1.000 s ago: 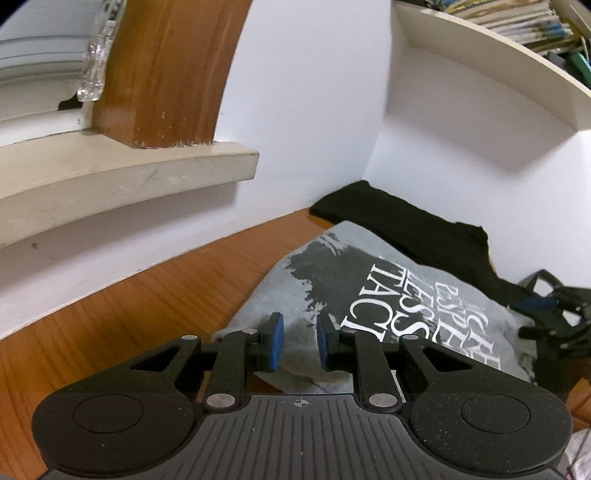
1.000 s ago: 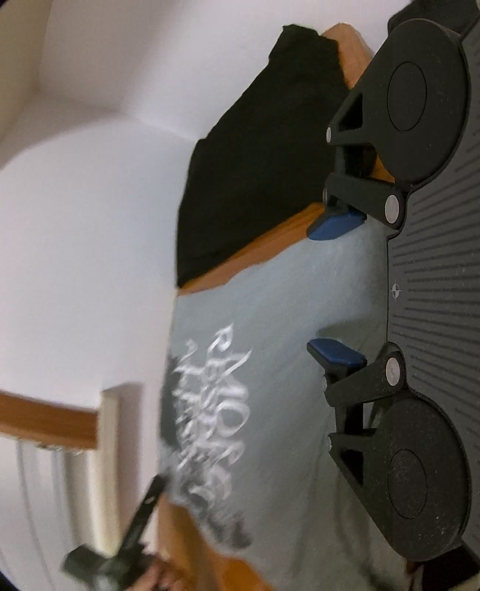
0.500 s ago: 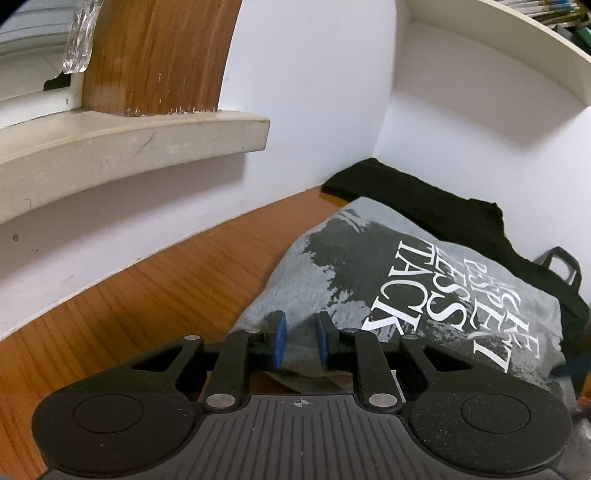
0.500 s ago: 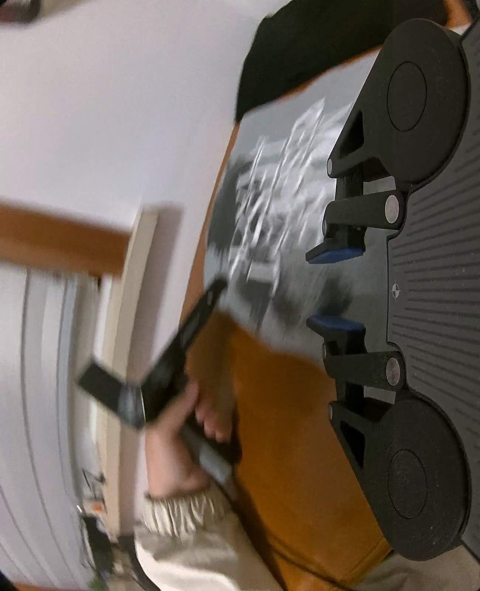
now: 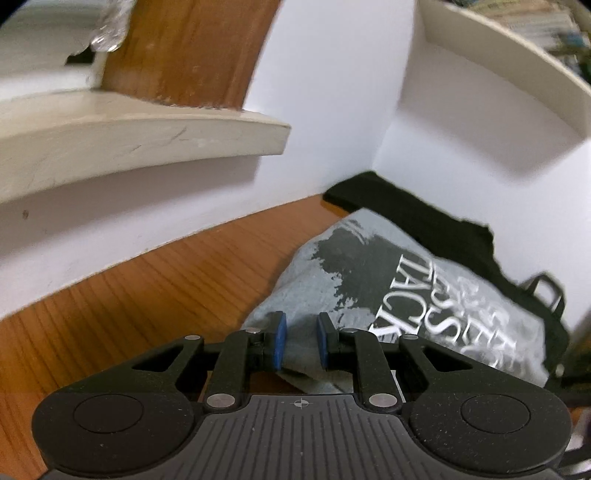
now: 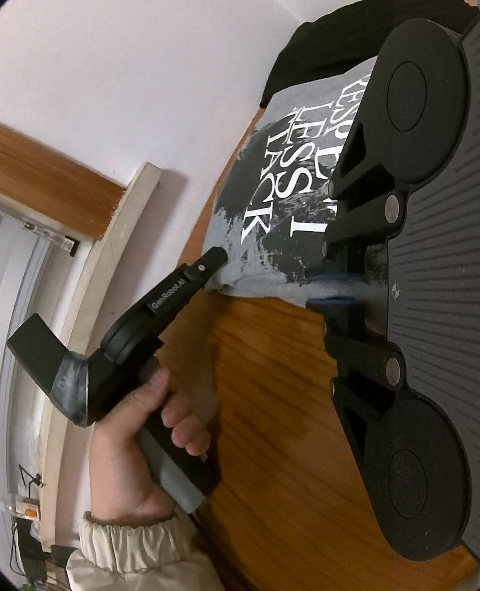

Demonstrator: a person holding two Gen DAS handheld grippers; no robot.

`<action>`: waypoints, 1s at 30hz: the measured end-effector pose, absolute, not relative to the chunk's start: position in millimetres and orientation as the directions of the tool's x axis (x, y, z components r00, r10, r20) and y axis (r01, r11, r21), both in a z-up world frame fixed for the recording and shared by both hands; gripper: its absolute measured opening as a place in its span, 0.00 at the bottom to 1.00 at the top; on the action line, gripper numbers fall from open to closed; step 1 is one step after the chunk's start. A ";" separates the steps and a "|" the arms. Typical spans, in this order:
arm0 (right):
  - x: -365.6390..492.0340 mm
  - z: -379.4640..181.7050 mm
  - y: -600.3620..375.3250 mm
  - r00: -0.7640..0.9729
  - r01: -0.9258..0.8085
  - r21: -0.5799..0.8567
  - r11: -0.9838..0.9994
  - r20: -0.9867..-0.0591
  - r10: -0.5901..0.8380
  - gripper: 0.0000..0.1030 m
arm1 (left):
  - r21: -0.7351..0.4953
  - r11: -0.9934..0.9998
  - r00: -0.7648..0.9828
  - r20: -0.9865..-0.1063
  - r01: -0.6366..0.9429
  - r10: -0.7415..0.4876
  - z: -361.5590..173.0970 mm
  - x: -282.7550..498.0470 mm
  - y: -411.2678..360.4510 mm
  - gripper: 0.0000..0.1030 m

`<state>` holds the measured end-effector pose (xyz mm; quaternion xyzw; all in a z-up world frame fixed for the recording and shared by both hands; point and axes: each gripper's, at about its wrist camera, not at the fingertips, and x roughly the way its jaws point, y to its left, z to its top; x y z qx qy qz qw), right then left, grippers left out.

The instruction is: Fold clothes

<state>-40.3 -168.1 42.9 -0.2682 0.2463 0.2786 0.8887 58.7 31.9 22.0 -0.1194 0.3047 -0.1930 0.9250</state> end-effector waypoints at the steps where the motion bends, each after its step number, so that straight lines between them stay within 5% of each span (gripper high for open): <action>1: -41.7 42.7 -169.2 0.725 -0.627 -0.341 0.701 -0.585 0.363 0.06 | -0.344 0.895 0.740 -0.516 0.284 -0.432 22.4 59.0 32.4 0.19; 14: -67.4 39.2 -195.7 0.575 -0.748 -0.192 0.635 -0.664 0.477 0.02 | -0.283 0.923 0.755 -0.535 0.262 -0.379 28.1 57.6 31.8 0.21; 17: -68.4 49.0 -218.8 0.577 -0.736 -0.139 0.662 -0.640 0.507 0.13 | -0.273 0.930 0.765 -0.535 0.245 -0.358 30.0 52.9 33.9 0.45; 21: -45.0 69.9 -272.2 0.621 -0.670 -0.043 0.741 -0.580 0.528 0.39 | -0.283 0.932 0.761 -0.547 0.225 -0.350 28.5 53.2 38.3 0.46; 24: -2.8 78.8 -312.3 0.702 -0.584 -0.053 0.810 -0.534 0.471 0.61 | -0.286 0.934 0.756 -0.557 0.216 -0.346 26.3 56.3 39.4 0.56; 30: 121.2 62.7 -373.4 0.670 -0.471 0.130 0.872 -0.590 0.450 0.63 | -0.260 0.934 0.737 -0.576 0.244 -0.353 25.9 62.4 33.6 0.70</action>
